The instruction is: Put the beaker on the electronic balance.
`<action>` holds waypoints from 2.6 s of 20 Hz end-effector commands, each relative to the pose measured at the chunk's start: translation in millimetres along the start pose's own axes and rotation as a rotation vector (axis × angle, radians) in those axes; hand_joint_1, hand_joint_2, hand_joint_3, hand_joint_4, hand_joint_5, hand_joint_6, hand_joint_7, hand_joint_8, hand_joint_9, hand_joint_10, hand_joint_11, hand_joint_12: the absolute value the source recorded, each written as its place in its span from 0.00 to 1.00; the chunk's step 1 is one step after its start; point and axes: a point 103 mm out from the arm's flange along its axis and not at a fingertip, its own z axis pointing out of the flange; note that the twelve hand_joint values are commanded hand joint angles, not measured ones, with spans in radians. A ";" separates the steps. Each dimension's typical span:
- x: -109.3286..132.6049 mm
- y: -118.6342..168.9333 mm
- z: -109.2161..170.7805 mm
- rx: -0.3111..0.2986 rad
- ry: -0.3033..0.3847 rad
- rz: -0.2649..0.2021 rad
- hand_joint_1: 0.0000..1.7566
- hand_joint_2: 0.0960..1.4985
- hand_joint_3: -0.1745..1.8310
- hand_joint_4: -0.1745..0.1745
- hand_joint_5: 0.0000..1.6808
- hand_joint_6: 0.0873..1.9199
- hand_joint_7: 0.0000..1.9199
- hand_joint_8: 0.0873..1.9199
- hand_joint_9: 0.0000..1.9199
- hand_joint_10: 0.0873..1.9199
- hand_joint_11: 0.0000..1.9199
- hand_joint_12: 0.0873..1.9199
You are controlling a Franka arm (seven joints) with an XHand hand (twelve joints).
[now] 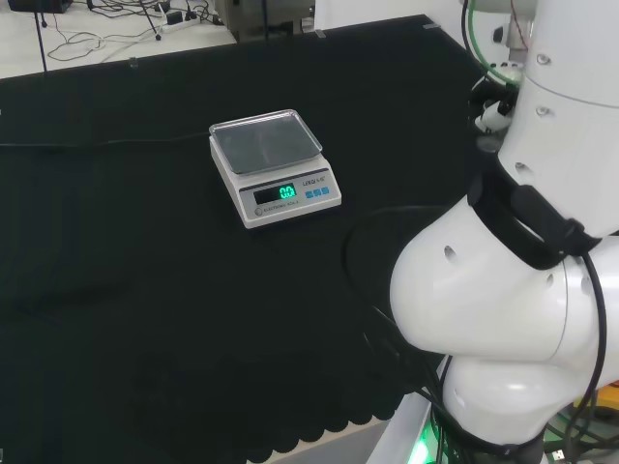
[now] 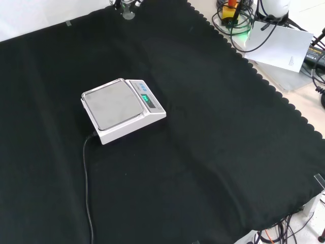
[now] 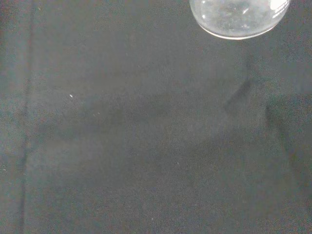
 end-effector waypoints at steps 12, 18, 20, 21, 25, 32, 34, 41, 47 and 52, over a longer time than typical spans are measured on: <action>66.4 -6.3 -39.4 -0.045 -0.005 -0.124 0.63 0.82 0.08 0.00 0.44 0.69 0.30 0.53 0.41 0.48 0.44 0.48; 121.2 18.6 -35.1 -0.020 -0.022 -0.217 0.63 0.82 0.08 0.00 0.44 0.69 0.31 0.53 0.41 0.48 0.44 0.48; 139.7 25.0 -34.7 -0.011 -0.030 -0.248 0.63 0.82 0.08 0.00 0.44 0.69 0.31 0.53 0.41 0.48 0.44 0.48; 149.9 28.4 -34.5 -0.007 -0.033 -0.264 0.63 0.82 0.08 0.00 0.44 0.69 0.31 0.53 0.41 0.48 0.44 0.48; 182.3 39.7 -31.4 0.009 -0.041 -0.314 0.63 0.82 0.08 0.00 0.44 0.69 0.31 0.53 0.41 0.48 0.44 0.48; 232.8 59.8 -19.1 0.030 -0.073 -0.351 0.63 0.82 0.08 0.00 0.44 0.69 0.31 0.53 0.41 0.48 0.45 0.48; 243.8 66.4 -16.5 0.038 -0.067 -0.376 0.63 0.82 0.08 0.00 0.44 0.69 0.31 0.53 0.41 0.48 0.45 0.48; 269.7 89.5 -17.8 0.056 -0.072 -0.409 0.63 0.82 0.08 0.00 0.45 0.69 0.32 0.53 0.42 0.48 0.45 0.48; 289.9 113.1 -13.5 0.082 -0.075 -0.398 0.63 0.82 0.08 0.00 0.45 0.69 0.32 0.53 0.42 0.48 0.45 0.48; 299.1 127.9 -7.3 0.100 -0.070 -0.447 0.63 0.82 0.08 0.00 0.45 0.69 0.32 0.53 0.42 0.48 0.45 0.48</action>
